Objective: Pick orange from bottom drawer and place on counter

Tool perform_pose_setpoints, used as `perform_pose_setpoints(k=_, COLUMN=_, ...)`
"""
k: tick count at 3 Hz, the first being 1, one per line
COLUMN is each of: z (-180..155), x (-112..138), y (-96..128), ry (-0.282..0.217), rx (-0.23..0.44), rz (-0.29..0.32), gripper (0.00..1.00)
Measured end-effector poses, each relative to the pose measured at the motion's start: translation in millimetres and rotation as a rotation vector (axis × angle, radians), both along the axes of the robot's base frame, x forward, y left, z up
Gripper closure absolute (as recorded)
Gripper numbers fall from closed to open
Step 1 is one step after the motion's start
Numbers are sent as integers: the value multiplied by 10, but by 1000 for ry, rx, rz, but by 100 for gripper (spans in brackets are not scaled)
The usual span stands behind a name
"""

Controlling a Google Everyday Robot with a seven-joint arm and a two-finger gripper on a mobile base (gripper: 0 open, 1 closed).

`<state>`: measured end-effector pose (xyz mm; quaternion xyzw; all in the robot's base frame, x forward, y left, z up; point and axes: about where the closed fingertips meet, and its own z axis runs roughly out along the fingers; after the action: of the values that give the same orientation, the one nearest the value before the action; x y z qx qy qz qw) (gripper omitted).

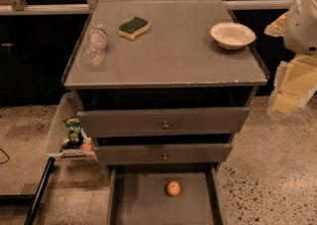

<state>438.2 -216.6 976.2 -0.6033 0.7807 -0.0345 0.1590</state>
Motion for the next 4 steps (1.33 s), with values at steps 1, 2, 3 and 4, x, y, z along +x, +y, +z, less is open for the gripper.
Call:
perform_pose_setpoints(k=1, z=-37, x=1, y=21, ry=-2, rx=-2, rz=0, gripper=0)
perform_pose_setpoints(k=2, z=-330, x=5, y=15, ry=38, rx=2, rz=-14, gripper=0)
perform_pose_setpoints(k=3, z=-718, x=-49, y=-10, ry=70, rx=17, rz=-8, gripper=0)
perform_pose_setpoints(k=4, z=-1116, x=-127, y=-43, ry=85, rx=27, rz=17, gripper=0)
